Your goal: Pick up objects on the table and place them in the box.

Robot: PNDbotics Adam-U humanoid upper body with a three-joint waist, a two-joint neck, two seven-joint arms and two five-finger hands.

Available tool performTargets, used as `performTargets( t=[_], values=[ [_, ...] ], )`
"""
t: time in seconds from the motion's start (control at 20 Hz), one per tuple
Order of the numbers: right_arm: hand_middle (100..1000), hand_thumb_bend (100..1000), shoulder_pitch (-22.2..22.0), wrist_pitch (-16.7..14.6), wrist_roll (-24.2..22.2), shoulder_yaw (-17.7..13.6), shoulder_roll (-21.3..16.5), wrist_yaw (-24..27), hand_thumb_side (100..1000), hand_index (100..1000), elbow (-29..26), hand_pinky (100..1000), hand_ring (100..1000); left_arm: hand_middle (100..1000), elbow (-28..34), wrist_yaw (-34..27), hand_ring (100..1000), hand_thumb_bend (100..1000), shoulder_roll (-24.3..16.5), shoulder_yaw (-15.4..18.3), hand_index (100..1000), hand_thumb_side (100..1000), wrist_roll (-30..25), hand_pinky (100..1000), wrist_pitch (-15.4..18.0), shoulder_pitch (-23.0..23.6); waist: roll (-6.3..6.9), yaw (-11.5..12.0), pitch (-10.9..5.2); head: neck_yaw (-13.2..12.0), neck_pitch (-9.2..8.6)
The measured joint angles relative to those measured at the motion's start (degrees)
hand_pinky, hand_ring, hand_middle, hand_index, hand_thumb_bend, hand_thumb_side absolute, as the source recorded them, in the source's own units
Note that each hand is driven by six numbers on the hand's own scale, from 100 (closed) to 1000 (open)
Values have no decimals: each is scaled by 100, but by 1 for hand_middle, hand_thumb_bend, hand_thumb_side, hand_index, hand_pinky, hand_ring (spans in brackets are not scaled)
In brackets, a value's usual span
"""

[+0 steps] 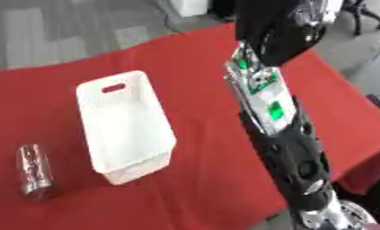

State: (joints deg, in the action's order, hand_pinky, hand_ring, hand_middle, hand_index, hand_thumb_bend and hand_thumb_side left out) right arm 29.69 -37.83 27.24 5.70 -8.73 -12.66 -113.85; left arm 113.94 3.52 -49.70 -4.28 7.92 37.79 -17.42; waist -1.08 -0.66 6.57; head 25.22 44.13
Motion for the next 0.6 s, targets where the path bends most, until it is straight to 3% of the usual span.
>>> performTargets(
  t=[0.6],
  values=[
    [603,100,-40,1,-8,23,-22,14,1000,683,0,426,503,830,1,868,686,233,-1182,-322,812,663,-1122,929,-147,-148,73,-63,-1,4,0]
  ],
)
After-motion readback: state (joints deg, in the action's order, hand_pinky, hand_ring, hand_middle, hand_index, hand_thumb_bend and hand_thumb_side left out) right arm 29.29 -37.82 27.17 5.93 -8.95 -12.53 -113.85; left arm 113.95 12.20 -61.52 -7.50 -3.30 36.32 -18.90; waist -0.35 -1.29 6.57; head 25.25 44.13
